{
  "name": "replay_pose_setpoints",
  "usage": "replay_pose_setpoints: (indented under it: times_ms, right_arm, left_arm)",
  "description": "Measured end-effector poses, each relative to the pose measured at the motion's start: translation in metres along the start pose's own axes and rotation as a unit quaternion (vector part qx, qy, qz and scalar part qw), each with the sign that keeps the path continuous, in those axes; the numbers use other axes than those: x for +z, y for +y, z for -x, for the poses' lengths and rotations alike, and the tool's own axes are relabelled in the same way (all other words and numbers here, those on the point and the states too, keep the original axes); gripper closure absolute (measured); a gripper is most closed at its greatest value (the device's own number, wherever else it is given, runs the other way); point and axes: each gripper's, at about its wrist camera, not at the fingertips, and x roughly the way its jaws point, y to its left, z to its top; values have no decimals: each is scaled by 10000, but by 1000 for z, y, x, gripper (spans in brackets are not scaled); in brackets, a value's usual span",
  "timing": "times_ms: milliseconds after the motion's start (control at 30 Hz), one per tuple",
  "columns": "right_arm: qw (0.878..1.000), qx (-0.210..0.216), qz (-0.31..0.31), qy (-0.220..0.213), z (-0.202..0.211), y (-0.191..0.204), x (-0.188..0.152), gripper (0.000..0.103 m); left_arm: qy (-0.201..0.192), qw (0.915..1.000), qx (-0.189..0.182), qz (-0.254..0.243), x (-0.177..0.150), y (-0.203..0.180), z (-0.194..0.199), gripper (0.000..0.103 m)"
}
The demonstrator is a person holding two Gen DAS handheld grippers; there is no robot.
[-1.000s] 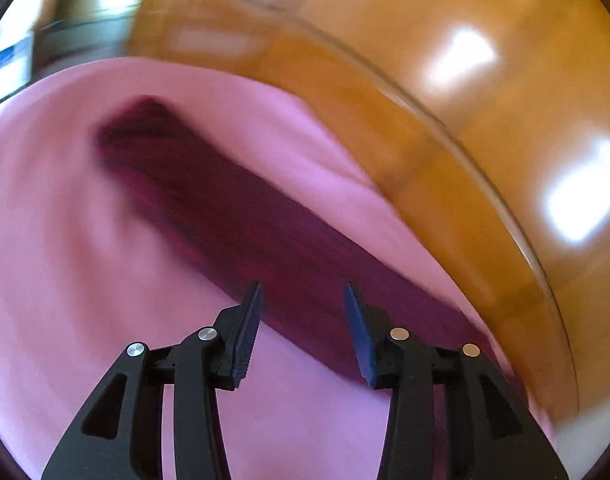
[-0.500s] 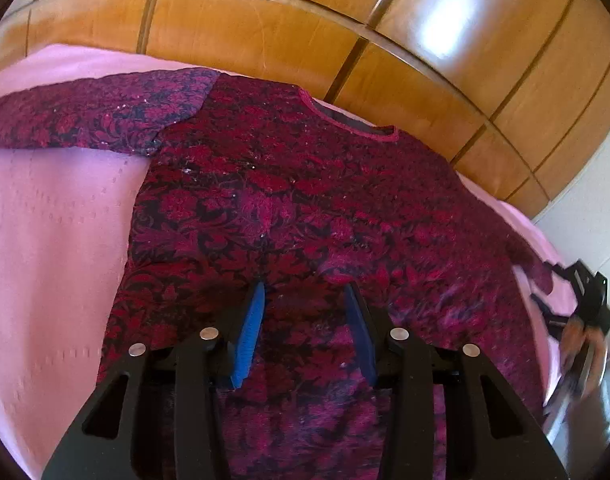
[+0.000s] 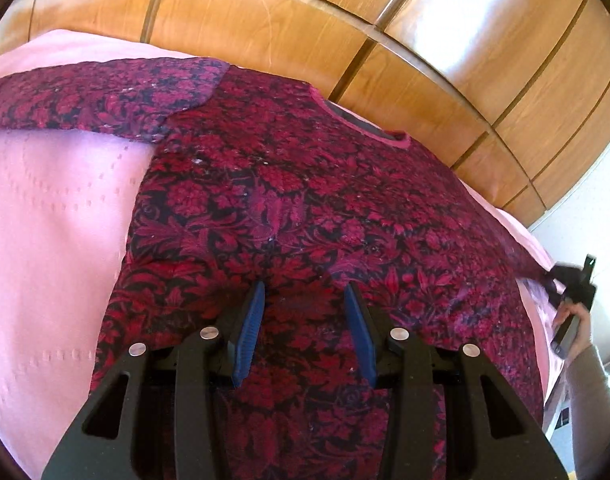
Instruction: Fold small clothes
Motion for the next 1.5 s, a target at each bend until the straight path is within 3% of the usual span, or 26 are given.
replay_pose_setpoints:
  times_ms: [167,300,367,433,467,600,733,933,1167,1367,1433,1467,1500]
  right_arm:
    - [10000,56,5,9,-3,-8,-16,89]
    - [9977,427,-526,87,2,-20,-8,67]
    - [9976,377,-573,74,5,-21,-3,66]
    - [9979,308,-572,60,11,-18,7,71]
    - [9984,259,-496,39,13,-15,15,84]
    - [9986,162,470,-194,36,28,22,88]
    - [9906,300,1285,-350,51,75,12,90]
    - [9673,594,2457,-207,56,150,-37,90]
    - [9258,748,3696,275,32,237,-124,90]
    - [8885,636,4516,512,20,271,-196,90]
    - [8823,588,4644,483,20,275,-211,77]
    - [8811,697,4651,500,23,275,-216,56]
    - [8800,749,4668,470,26,275,-220,41]
  left_arm:
    - [-24,10000,50,-73,-1,-2,0,62]
    - [-49,10000,-6,-25,0,0,1,62]
    - [-51,10000,-5,-23,0,0,0,62]
    - [-51,10000,-19,-13,0,0,1,62]
    - [-54,10000,-48,7,0,1,1,62]
    - [-66,9999,-115,62,1,2,1,62]
    - [-35,9996,-272,-22,1,-1,0,49]
    - [-26,9995,-302,-101,1,-5,0,45]
    - [-43,9993,-366,-60,1,-3,0,45]
    - [-55,9991,-425,-18,1,1,2,45]
    - [-44,9990,-449,8,1,2,2,45]
    - [5,9989,-464,53,2,3,2,45]
    - [77,9988,-473,119,4,4,3,45]
